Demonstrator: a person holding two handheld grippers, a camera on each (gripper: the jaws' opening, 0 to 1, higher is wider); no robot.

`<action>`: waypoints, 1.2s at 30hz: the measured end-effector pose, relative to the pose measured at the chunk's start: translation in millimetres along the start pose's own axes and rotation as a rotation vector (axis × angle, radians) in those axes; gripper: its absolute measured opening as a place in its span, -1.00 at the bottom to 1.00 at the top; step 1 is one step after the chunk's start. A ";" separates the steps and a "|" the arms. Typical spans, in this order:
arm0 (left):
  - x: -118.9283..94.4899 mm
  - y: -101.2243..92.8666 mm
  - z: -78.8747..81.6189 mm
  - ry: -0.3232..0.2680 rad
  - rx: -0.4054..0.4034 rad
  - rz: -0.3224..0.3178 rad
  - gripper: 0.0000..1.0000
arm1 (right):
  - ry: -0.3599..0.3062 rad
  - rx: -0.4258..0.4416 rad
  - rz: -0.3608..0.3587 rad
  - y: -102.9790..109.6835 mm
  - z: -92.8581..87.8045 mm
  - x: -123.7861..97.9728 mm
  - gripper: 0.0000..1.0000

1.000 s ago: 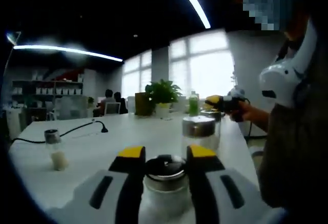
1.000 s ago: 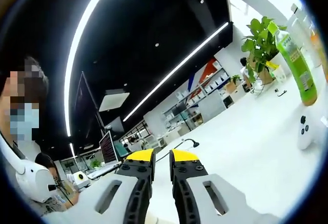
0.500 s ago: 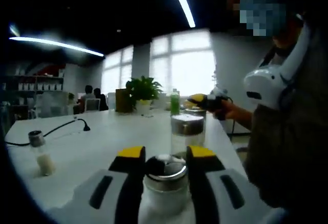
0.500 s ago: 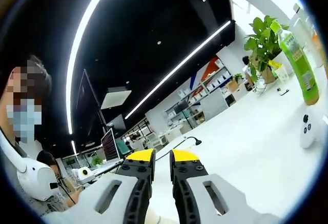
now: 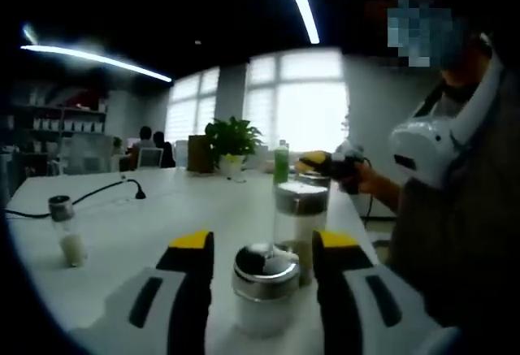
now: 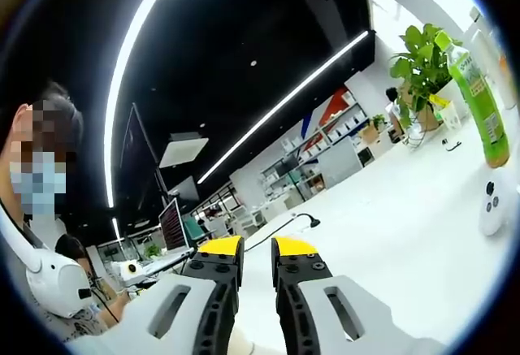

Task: Rotate the seasoning bottle until the label or dispensing opening points toward the visible target arrow and the bottle remains upright within the marked orientation range

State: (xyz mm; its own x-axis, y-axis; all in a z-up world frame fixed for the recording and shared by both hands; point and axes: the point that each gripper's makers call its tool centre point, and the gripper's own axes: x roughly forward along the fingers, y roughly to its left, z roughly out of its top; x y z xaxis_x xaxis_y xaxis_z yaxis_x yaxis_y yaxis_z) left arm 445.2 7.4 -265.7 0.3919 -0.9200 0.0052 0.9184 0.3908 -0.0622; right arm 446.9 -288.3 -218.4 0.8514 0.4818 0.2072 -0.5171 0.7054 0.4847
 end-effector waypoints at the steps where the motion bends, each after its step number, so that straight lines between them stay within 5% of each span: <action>1: -1.7 -2.3 1.8 -0.004 -0.004 0.002 0.03 | 0.000 -0.001 0.002 0.4 -0.2 0.4 -0.76; 2: -2.4 -3.0 3.3 -0.007 -0.005 0.012 0.01 | -0.001 0.000 0.003 0.5 -0.4 0.7 -0.76; 5: -7.5 16.3 5.2 0.010 -0.027 0.187 0.03 | 0.012 -0.023 -0.017 -0.6 -4.2 2.4 -0.76; 16: -18.6 13.3 20.5 -0.136 -0.055 0.401 -0.07 | 0.028 -0.031 -0.023 -4.9 -12.0 6.2 -0.76; 21: -13.6 13.3 -1.3 -0.079 -0.053 0.392 -0.10 | 0.031 -0.025 -0.026 -5.6 -13.2 5.6 -0.76; 36: -11.3 11.2 -5.8 -0.070 -0.052 0.395 -0.32 | 0.031 -0.019 -0.022 -4.2 -12.4 9.4 -0.76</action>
State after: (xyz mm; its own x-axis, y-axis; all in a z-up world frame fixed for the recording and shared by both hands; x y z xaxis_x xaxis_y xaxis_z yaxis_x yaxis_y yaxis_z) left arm 450.7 22.1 -272.2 0.7183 -0.6947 0.0383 0.6933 0.7101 -0.1230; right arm 456.0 -280.3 -229.1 0.8598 0.4815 0.1701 -0.4999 0.7255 0.4729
